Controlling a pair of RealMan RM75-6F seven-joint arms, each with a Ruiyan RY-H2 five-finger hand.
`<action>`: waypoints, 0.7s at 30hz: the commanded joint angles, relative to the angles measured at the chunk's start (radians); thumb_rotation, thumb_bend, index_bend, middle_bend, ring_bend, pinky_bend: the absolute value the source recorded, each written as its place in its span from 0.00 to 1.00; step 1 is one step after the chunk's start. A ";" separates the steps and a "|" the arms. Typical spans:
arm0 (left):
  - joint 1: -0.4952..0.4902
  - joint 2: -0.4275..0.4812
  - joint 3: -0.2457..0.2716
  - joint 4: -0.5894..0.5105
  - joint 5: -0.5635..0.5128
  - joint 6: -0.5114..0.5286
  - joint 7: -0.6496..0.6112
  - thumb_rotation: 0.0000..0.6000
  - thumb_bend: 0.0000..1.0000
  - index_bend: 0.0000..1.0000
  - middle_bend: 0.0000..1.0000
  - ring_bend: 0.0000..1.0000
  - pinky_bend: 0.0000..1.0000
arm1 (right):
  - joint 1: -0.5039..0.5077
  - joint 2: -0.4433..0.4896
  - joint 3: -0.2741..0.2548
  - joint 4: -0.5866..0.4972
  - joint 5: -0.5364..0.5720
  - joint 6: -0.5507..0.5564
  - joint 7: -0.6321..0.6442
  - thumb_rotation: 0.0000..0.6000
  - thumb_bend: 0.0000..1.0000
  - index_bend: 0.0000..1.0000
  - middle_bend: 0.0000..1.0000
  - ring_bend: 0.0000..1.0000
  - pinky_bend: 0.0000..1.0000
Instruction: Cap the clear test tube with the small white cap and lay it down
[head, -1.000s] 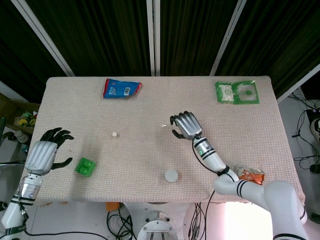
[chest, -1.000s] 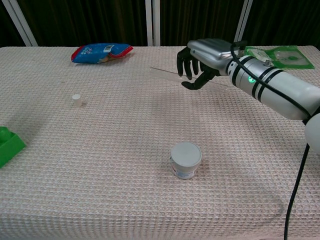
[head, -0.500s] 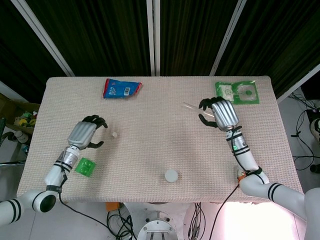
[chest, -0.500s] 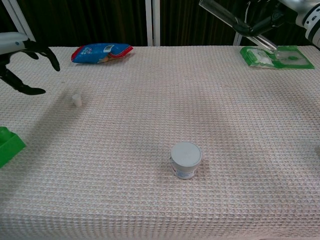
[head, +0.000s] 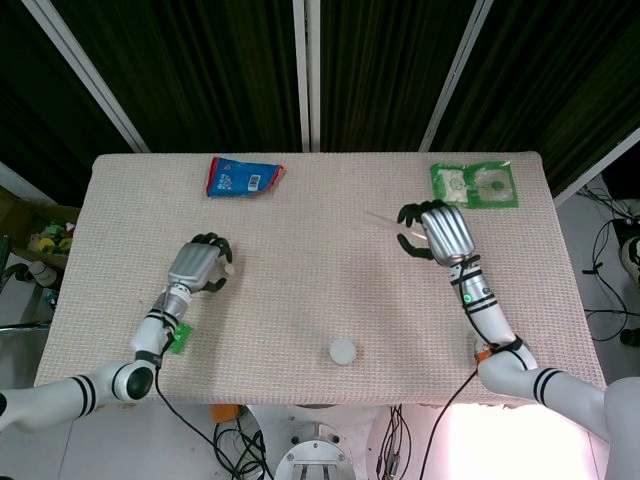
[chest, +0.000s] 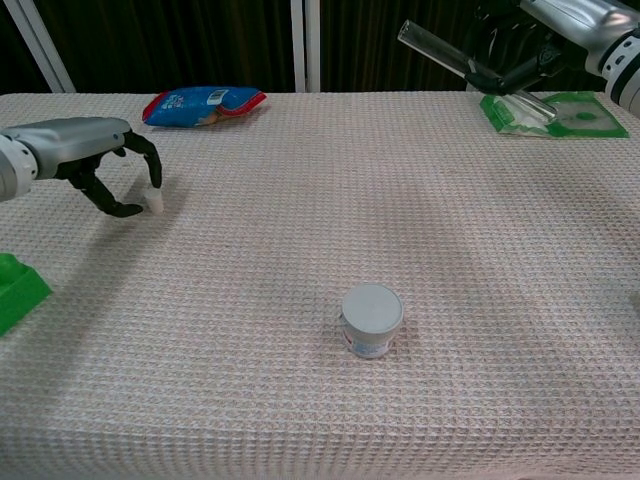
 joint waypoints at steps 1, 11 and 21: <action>-0.003 -0.009 0.001 0.004 -0.010 0.003 -0.004 1.00 0.31 0.42 0.23 0.12 0.16 | 0.002 -0.008 0.000 0.010 -0.002 -0.005 0.005 1.00 0.50 0.70 0.66 0.48 0.49; -0.015 -0.039 -0.002 0.046 -0.027 0.002 -0.033 1.00 0.34 0.45 0.24 0.12 0.16 | -0.002 -0.018 -0.001 0.027 -0.002 -0.013 0.008 1.00 0.50 0.70 0.66 0.48 0.49; -0.023 -0.048 0.002 0.043 -0.017 0.015 -0.042 1.00 0.34 0.46 0.24 0.12 0.16 | -0.006 -0.019 0.000 0.029 -0.002 -0.019 0.009 1.00 0.50 0.70 0.66 0.48 0.49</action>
